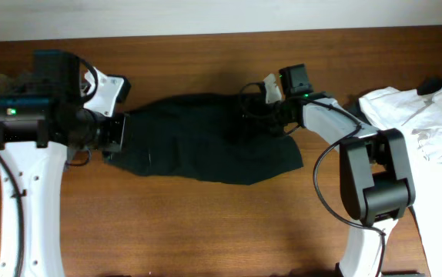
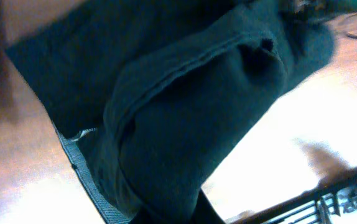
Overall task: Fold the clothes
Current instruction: 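Pull the garment ends apart with both grippers to spread it flat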
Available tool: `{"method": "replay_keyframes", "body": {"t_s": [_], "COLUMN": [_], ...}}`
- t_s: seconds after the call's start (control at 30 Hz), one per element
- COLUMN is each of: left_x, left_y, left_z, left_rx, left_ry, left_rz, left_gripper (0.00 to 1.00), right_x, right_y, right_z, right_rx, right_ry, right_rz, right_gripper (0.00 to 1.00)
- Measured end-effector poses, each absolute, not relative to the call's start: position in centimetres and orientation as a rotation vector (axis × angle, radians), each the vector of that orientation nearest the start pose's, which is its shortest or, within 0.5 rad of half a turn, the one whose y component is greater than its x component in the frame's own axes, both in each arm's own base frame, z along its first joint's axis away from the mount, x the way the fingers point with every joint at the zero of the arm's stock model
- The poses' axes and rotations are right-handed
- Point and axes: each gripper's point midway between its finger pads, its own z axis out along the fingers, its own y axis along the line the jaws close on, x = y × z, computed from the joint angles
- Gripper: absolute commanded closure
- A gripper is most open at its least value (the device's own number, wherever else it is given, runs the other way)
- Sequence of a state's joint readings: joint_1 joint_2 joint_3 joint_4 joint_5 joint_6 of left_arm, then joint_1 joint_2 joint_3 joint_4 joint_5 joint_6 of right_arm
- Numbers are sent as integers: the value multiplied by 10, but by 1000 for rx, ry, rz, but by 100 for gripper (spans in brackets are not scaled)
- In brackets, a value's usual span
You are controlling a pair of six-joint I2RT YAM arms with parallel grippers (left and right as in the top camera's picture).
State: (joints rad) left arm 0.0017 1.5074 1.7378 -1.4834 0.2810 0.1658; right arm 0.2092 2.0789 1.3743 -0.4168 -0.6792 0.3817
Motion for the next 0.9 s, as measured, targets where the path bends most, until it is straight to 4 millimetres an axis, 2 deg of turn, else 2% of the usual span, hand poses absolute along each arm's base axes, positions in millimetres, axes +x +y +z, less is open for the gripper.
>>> {"method": "replay_keyframes", "body": {"t_s": [0.03, 0.07, 0.17, 0.23, 0.3, 0.37, 0.47, 0.53, 0.6, 0.7, 0.8, 0.83, 0.87, 0.9], "left_x": [302, 299, 285, 270, 260, 252, 248, 238, 235, 241, 246, 247, 249, 249], "left_y": [-44, -39, -19, -4, 3, 7, 9, 15, 21, 28, 30, 30, 30, 29], "left_z": [250, 221, 164, 136, 121, 107, 100, 95, 94, 93, 93, 93, 93, 93], "left_rx": [259, 198, -7, -143, -221, -264, -273, -285, -300, -313, -314, -315, -315, -315], "left_ry": [2804, 2879, 3013, 3080, 3112, 3135, 3152, 3193, 3210, 3185, 3165, 3159, 3153, 3150], "left_rz": [-347, -338, -338, -341, -343, -340, -314, -253, -187, -129, -116, -117, -122, -124], "left_gripper": [93, 95, 96, 95, 95, 95, 95, 95, 94, 91, 87, 85, 83, 83], "right_x": [429, 426, 411, 398, 391, 398, 419, 437, 445, 450, 438, 436, 434, 432], "right_y": [203, 201, 194, 191, 191, 200, 214, 220, 214, 195, 183, 186, 195, 203], "right_z": [43, 42, 36, 33, 31, 33, 42, 51, 54, 54, 42, 41, 40, 39], "right_rx": [16, 19, 60, 96, 101, -14, -168, -242, -245, -179, -112, -122, -153, -176], "right_ry": [2729, 2743, 2820, 2885, 2916, 2861, 2719, 2614, 2581, 2604, 2708, 2715, 2717, 2717], "right_rz": [1097, 1094, 1092, 1090, 1082, 1070, 1052, 1033, 1017, 1005, 940, 925, 906, 894], "right_gripper": [16, 16, 17, 16, 17, 16, 16, 21, 20, 12, 11, 16, 35, 59]}}
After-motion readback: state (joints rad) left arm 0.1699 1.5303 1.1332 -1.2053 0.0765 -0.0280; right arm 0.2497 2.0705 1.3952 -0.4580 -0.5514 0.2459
